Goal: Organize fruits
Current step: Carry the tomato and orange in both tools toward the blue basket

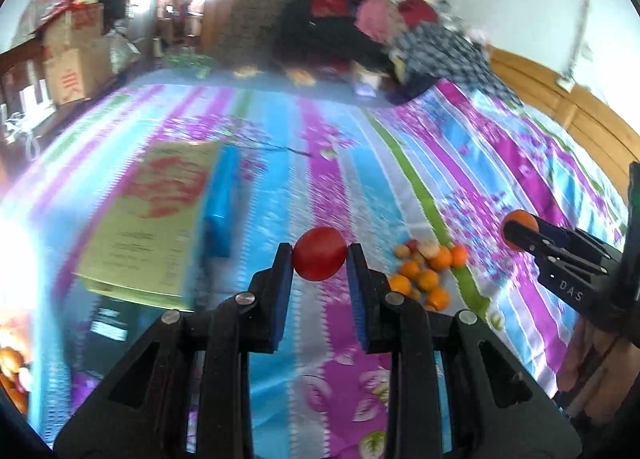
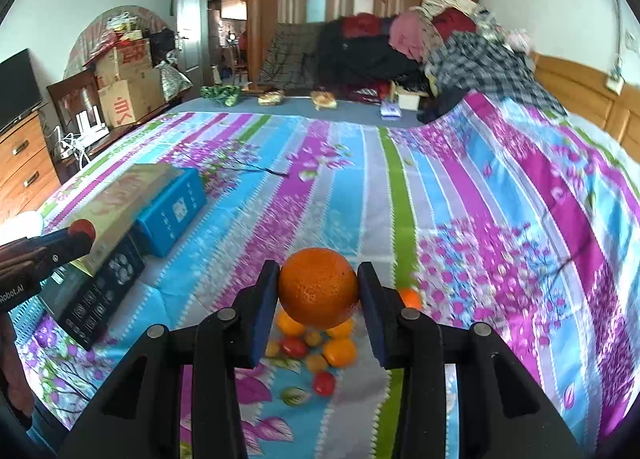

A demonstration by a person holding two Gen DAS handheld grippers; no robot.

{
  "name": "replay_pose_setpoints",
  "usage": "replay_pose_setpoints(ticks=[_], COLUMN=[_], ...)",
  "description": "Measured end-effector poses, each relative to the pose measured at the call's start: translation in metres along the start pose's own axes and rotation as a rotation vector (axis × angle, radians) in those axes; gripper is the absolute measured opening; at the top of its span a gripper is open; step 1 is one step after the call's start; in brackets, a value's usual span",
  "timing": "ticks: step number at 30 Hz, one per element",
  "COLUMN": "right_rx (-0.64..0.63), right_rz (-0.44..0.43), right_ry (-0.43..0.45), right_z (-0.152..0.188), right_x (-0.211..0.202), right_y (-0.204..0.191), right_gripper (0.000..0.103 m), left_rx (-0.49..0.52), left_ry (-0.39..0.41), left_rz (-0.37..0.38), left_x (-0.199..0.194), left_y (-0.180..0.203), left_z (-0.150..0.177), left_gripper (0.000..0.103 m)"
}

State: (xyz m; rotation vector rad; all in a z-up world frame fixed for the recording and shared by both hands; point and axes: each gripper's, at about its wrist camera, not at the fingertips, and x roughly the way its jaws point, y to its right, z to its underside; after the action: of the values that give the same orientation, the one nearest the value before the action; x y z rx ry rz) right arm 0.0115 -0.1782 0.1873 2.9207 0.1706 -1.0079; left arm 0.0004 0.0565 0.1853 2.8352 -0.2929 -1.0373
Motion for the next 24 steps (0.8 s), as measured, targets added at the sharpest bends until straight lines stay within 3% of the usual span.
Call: replay_pose_setpoints(ticks=[4,13,24], right_rx=[-0.027,-0.085,-0.159], right_rz=[-0.02,-0.152,-0.304], right_ry=[0.024,0.07,0.072], right_z=[-0.021,-0.063,-0.092], right_x=[-0.008,-0.026,-0.034], right_y=[-0.028,-0.105,-0.203], right_gripper=[0.043,0.043,0.043], left_rx=[-0.046,-0.12,-0.221], left_ry=[0.036,0.097,0.134], left_rz=[-0.056,-0.167,-0.325], left_x=[-0.022,-0.067,-0.114], left_y=[-0.025,-0.08,-0.147], left_z=[-0.007,-0.022,-0.025], left_gripper=[0.028,0.028,0.028])
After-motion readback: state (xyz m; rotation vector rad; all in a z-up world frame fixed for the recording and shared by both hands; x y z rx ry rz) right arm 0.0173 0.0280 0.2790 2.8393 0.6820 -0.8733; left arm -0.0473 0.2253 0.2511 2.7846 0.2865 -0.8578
